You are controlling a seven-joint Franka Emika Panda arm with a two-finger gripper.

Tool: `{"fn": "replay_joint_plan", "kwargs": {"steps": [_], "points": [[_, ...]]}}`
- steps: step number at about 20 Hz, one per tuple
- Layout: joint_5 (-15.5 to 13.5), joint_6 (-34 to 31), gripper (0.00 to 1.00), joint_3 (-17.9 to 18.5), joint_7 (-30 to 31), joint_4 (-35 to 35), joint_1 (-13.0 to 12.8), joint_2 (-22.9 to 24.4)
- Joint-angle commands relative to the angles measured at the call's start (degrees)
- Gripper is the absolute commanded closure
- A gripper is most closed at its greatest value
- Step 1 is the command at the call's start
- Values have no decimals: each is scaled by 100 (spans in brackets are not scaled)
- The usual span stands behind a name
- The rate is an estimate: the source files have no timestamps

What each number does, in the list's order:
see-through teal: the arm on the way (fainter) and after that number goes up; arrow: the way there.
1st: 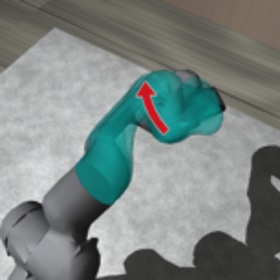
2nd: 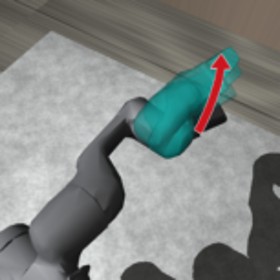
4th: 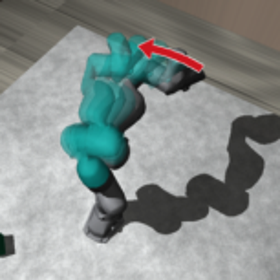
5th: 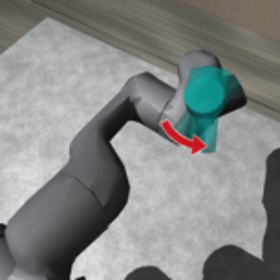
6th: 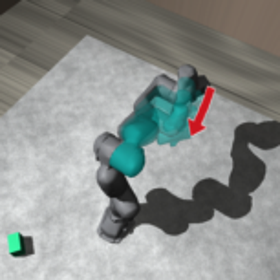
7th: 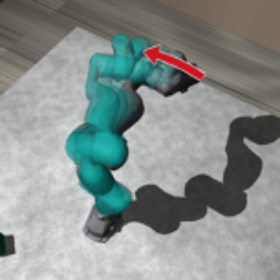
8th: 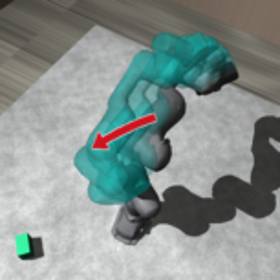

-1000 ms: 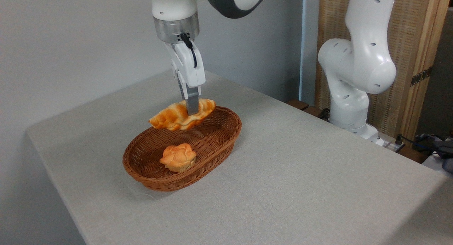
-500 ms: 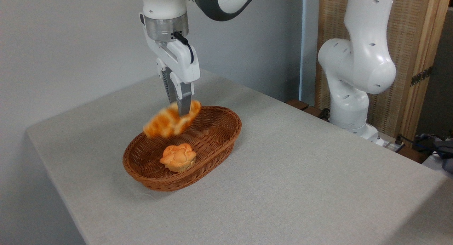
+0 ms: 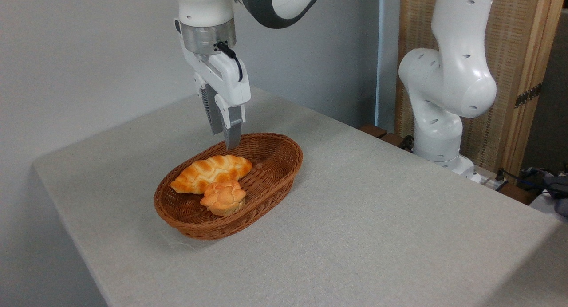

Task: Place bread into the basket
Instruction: 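Lower the croissant into the basket beside the orange bun and release, then open the gripper and raise it away from the basket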

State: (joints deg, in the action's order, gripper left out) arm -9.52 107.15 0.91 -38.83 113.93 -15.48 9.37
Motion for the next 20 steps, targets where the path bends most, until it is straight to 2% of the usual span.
{"fn": "replay_joint_plan", "kwargs": {"steps": [1, 6, 9, 12, 16, 20], "points": [[-85, -19, 0, 67, 42, -82, 19, -5], [-68, -2, 0, 154, 42, -90, 45, 39], [-50, -2, 0, 321, 34, -143, 45, 74], [-6, -2, 0, 637, 7, -301, 45, 74], [318, -2, 0, 813, -10, -371, 45, 74], [477, -10, 0, 849, -1, -521, 45, 74]]}}
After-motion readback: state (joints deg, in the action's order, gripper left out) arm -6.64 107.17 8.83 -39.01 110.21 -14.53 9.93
